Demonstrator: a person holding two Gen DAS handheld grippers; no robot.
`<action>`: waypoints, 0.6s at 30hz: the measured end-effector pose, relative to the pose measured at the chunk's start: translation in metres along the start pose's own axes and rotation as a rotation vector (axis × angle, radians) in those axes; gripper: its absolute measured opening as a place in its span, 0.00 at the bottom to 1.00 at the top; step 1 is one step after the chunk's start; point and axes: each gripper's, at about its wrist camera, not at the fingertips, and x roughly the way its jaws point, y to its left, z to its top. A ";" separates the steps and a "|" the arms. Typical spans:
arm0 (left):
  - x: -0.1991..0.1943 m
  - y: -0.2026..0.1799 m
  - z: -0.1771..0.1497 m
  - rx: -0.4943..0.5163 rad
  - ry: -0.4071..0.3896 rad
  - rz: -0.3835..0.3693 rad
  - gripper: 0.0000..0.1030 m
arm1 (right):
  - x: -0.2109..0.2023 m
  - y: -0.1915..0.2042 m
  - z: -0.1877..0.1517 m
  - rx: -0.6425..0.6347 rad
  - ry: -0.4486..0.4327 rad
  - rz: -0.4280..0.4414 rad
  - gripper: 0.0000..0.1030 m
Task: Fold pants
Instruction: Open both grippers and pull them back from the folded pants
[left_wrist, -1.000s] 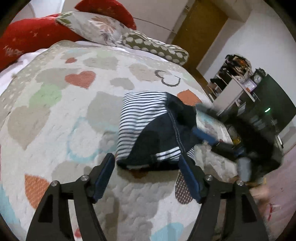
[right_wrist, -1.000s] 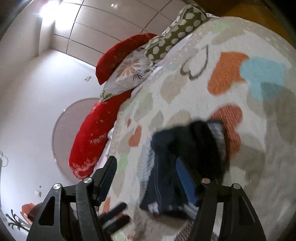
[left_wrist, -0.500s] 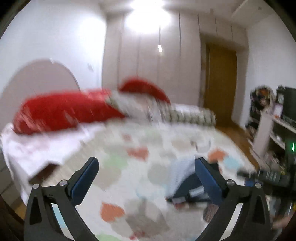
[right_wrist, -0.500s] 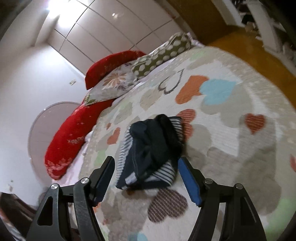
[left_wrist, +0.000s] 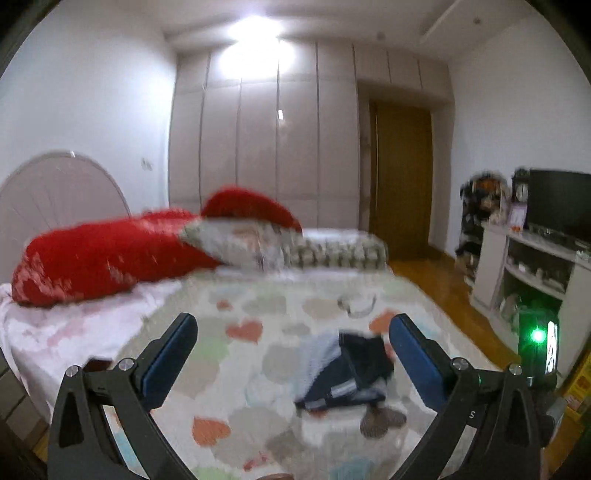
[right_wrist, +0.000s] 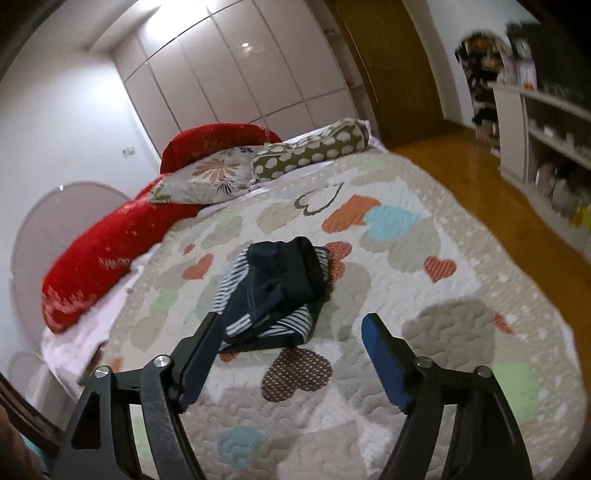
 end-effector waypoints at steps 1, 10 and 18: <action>0.011 0.000 -0.005 -0.006 0.057 0.004 1.00 | 0.001 0.001 -0.002 -0.013 0.006 -0.013 0.81; 0.061 -0.001 -0.050 -0.026 0.311 0.029 1.00 | 0.038 -0.006 -0.033 0.000 0.160 -0.063 0.81; 0.064 -0.009 -0.062 -0.001 0.351 0.007 1.00 | 0.044 -0.007 -0.042 -0.013 0.192 -0.099 0.81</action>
